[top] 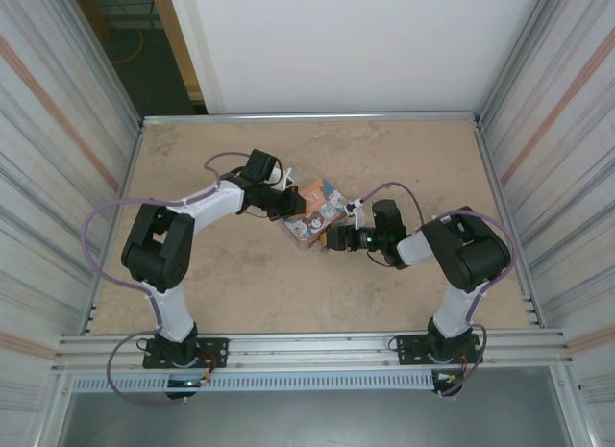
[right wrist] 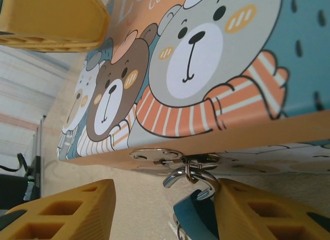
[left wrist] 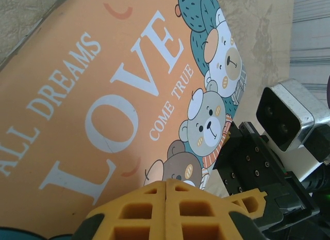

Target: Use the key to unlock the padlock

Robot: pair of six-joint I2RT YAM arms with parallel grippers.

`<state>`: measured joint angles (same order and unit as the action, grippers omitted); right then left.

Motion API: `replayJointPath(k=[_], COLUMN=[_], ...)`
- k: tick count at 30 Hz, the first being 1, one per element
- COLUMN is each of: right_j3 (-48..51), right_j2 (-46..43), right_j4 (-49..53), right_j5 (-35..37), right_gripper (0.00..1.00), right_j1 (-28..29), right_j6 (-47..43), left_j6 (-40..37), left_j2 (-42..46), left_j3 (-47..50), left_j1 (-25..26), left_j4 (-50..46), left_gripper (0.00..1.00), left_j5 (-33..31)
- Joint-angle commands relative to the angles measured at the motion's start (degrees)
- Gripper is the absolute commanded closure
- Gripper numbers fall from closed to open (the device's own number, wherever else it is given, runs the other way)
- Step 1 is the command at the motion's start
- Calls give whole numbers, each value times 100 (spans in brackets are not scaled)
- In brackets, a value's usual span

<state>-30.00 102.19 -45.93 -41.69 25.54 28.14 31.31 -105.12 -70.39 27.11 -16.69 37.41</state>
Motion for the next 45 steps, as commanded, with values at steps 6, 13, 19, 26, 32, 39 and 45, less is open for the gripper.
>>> replayJointPath(k=[6, 13, 19, 26, 32, 39, 45], right_j3=[38, -6, -21, -28, -9, -84, -233], right_j2=[-273, -314, -341, -380, -409, -248, -138], right_j4=[409, 549, 707, 715, 506, 335, 225], right_j5=[-58, -32, 29, 79, 158, 205, 271], right_gripper=[55, 65, 74, 88, 95, 83, 78], right_j1=[30, 12, 4, 2, 11, 117, 151], right_j6=[-317, -347, -385, -275, -56, 37, 104], left_j6=[-123, -120, -120, -105, -53, -25, -12], left_j2=[-27, -8, 9, 48, 171, 229, 185], left_j3=[50, 82, 135, 245, 472, 613, 595], left_j1=[-4, -22, -22, -17, -22, -22, -22], left_j4=[-76, -54, -37, 3, 150, 236, 280], left_gripper=[95, 94, 95, 95, 95, 94, 94], left_j5=[-56, -65, -91, -102, -120, -134, -104])
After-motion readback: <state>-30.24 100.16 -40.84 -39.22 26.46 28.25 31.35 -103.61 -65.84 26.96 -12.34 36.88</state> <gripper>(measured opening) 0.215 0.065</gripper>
